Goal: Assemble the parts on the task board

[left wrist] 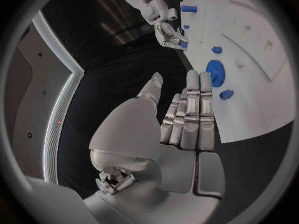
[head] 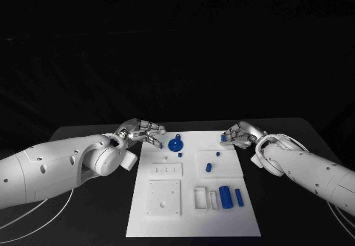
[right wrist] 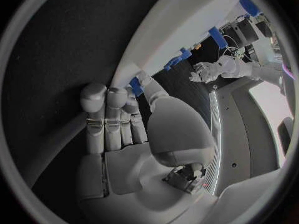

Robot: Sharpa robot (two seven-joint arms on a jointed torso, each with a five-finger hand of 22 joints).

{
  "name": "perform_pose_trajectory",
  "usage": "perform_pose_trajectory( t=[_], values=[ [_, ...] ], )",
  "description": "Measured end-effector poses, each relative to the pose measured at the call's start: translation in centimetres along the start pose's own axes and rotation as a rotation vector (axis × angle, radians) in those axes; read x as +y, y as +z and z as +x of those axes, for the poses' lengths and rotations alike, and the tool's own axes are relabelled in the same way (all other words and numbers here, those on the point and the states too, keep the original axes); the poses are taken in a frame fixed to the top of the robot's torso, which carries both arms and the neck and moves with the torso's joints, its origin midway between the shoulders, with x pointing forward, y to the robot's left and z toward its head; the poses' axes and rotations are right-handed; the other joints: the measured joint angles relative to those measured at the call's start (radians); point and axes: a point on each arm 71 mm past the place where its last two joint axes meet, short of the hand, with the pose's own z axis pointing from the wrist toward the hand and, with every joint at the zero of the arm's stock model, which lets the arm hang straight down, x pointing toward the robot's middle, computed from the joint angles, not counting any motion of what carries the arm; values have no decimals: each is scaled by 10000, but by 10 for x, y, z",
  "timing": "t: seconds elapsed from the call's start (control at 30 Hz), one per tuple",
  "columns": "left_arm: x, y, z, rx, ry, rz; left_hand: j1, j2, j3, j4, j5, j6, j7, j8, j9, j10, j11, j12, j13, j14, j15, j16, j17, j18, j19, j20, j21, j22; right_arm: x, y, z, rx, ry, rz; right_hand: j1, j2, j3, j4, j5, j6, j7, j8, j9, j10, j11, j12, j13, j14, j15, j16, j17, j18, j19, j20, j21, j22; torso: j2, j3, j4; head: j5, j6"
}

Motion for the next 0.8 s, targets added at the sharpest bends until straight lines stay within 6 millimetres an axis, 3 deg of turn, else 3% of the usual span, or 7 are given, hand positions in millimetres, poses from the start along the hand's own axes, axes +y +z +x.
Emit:
perform_pose_trajectory(
  t=[0.13, 0.23, 0.6, 0.73, 0.8],
  values=[
    [0, 0, 0, 3, 2, -8, 0, 0, 0, 0, 0, 0, 0, 0, 0, 0, 0, 0, 0, 0, 0, 0, 0, 0, 0, 0, 0, 0, 0, 0, 0, -65, -10, 8, -31, 80, 311, -35, -555, 482, -161, -15, 155, 27, -102, 0, 26, 47, -46, 0, 24, 4, 29, -71, 0, -1, 0, 8, -5, 4, 2],
    [0, 0, 0, 5, 3, -11, 0, 0, 0, 0, 0, 0, 0, 0, 0, 0, 0, 0, 0, 0, 0, 0, 0, 0, 0, 0, 0, 0, 0, 0, 0, -121, -16, 7, -32, 81, 587, -90, -775, 682, -175, -30, 224, 63, -137, 0, 67, 49, -47, 0, 57, 5, -9, -109, 0, -1, 0, 10, -8, 3, 6],
    [0, 0, -1, -2, 11, -17, 0, 0, 0, 0, 0, 81, 4, 0, 0, 11, -10, 0, 0, 0, 0, 0, 0, 0, 0, 0, 0, -10, 0, -2, 1, -515, -67, 117, -80, 130, 900, -52, -813, 795, -158, -16, 224, 190, -260, 39, 189, 80, -154, 148, 300, 6, -7, -177, 0, -2, 3, 18, -16, 1, 21],
    [1, 1, -2, -43, 39, -29, -64, 68, -27, -27, 0, 456, -88, 0, 4, 864, -198, -1, 0, 7, -11, 0, 5, 1, -36, -39, 0, -6, 2, -4, 1, -659, -79, 151, -80, 130, 941, -92, -760, 797, -160, -13, 224, 190, -260, 39, 202, 82, -156, 192, 348, 6, -7, -176, 0, -2, -11, 20, -23, 5, 45],
    [1, 2, -3, -60, 66, -44, -84, 164, -81, 12, 0, 781, -168, 10, 26, 1313, -323, 37, 2, 60, -132, 9, 23, 2, 36, -110, 0, 8, 4, -6, 0, -697, -74, 129, -80, 130, 941, -92, -759, 798, -160, -12, 224, 189, -260, 39, 202, 82, -156, 263, 410, 6, -7, -176, 101, -3, -34, 19, -36, 4, 68]
  ],
)
